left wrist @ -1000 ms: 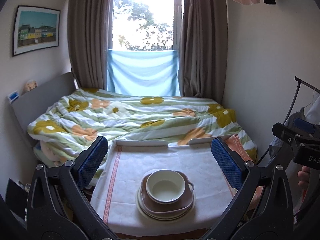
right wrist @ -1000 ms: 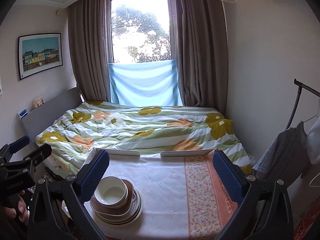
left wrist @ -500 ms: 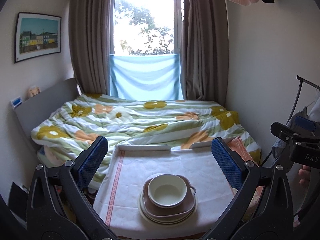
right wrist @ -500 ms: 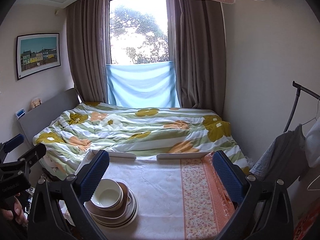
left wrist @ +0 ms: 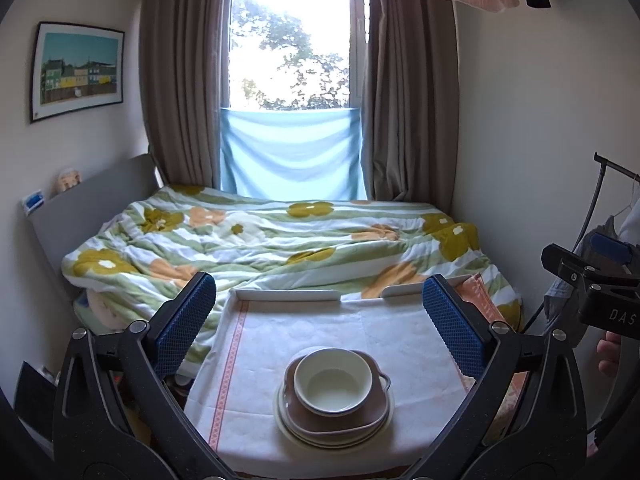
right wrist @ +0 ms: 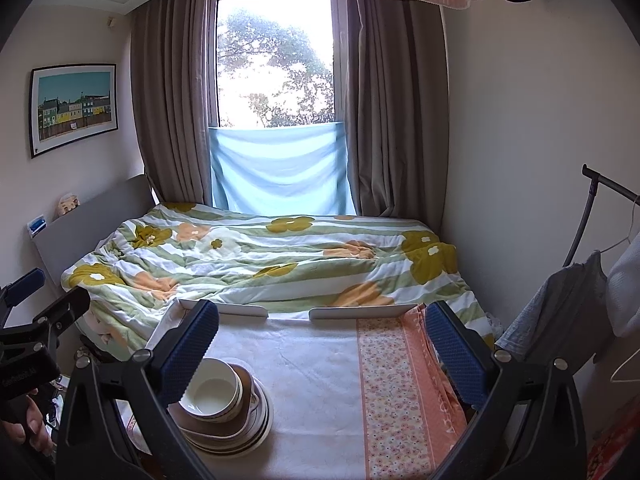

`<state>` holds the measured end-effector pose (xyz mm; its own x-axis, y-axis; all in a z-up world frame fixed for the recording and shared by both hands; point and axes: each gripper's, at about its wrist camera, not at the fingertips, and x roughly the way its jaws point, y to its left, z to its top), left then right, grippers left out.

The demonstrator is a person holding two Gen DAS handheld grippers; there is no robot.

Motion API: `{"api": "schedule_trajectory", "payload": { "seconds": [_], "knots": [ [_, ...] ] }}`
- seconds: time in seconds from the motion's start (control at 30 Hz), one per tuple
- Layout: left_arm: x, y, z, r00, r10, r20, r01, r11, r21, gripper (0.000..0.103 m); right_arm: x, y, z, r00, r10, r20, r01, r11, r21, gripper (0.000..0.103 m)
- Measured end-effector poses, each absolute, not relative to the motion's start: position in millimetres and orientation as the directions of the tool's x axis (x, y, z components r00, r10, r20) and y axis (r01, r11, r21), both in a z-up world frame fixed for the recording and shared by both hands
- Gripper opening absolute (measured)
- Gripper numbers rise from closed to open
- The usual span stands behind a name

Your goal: Organize plates and bowls

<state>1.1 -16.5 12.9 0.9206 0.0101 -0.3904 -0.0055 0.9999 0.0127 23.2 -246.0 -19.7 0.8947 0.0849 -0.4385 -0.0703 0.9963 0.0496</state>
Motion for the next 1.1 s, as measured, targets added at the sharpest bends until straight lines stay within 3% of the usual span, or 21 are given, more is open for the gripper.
{"api": "schedule_trajectory", "payload": {
  "seconds": [1.1],
  "knots": [
    [-12.7, -0.9, 16.3, 0.938, 0.013, -0.346, -0.016, 1.000, -0.004, 0.103, 20.3, -246.7, -17.6, 0.899, 0.071, -0.433, -0.059, 0.997, 0.042, 0.103]
  ]
}}
